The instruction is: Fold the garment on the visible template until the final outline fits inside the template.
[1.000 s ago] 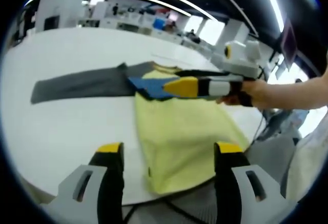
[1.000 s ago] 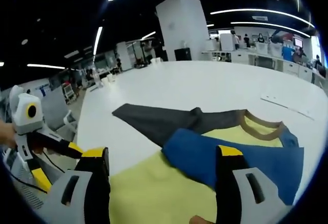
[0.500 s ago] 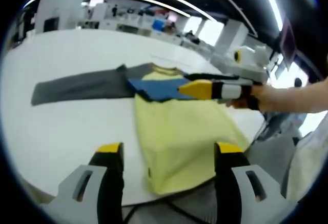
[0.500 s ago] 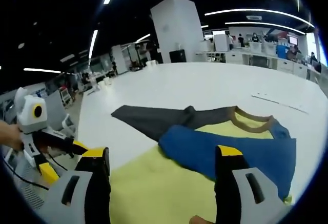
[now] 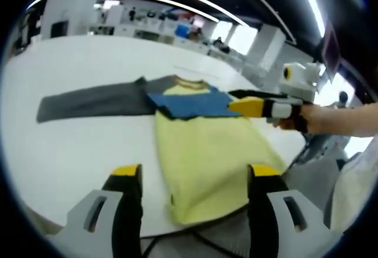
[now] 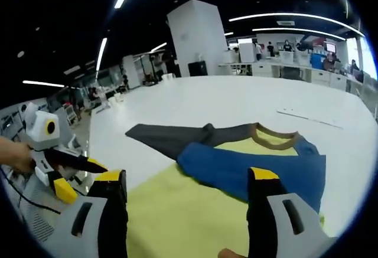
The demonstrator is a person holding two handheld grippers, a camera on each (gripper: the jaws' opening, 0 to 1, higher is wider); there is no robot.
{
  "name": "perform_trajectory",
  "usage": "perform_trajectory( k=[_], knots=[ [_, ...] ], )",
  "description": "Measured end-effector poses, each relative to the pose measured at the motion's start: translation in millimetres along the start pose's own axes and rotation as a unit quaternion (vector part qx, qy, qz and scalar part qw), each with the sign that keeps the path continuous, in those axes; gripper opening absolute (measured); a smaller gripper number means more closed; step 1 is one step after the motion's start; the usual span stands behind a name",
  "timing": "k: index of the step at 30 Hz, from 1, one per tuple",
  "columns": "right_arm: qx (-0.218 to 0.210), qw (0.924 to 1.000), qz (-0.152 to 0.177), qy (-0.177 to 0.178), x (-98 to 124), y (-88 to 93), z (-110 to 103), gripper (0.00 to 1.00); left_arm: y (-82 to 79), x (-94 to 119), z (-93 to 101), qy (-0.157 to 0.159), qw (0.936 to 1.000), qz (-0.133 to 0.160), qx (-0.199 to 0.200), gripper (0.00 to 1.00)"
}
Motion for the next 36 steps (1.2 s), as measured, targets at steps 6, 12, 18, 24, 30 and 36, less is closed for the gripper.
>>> perform_trajectory(
  k=[6, 12, 18, 24, 30, 36],
  knots=[
    [0.000, 1.0000, 0.001, 0.000, 15, 2.8, 0, 0.83, 0.6, -1, 1.4, 0.005, 0.9999, -0.006, -0.007, 0.68],
    [0.000, 1.0000, 0.002, 0.004, 25, 3.6, 2, 0.84, 0.6, -1, 0.4, 0.003, 1.0000, -0.005, -0.005, 0.69],
    [-0.003, 1.0000, 0.005, 0.008, 31, 3.1, 3, 0.84, 0.6, -1, 1.2, 0.004, 0.9999, -0.008, -0.008, 0.69],
    [-0.006, 0.9999, 0.006, 0.014, 41, 4.6, 5, 0.84, 1.0, -2, 1.8, 0.004, 0.9998, -0.013, -0.013, 0.69],
    [-0.001, 0.9999, 0.004, 0.017, 54, 9.0, 4, 0.83, -5.5, 0, 2.7, 0.005, 0.9998, -0.009, -0.017, 0.69],
    [-0.006, 0.9995, 0.005, 0.031, 72, 14.9, 6, 0.83, -16.2, -6, 5.4, 0.011, 0.9995, -0.006, -0.029, 0.69]
  ],
)
Point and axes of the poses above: the point that each gripper's makers call its tool centre point, and the gripper's own axes: x roughly backward along the fingers, z roughly to its right, y roughly out of its underside, the point moved 8 cm from there along x, roughly backward along the fingers
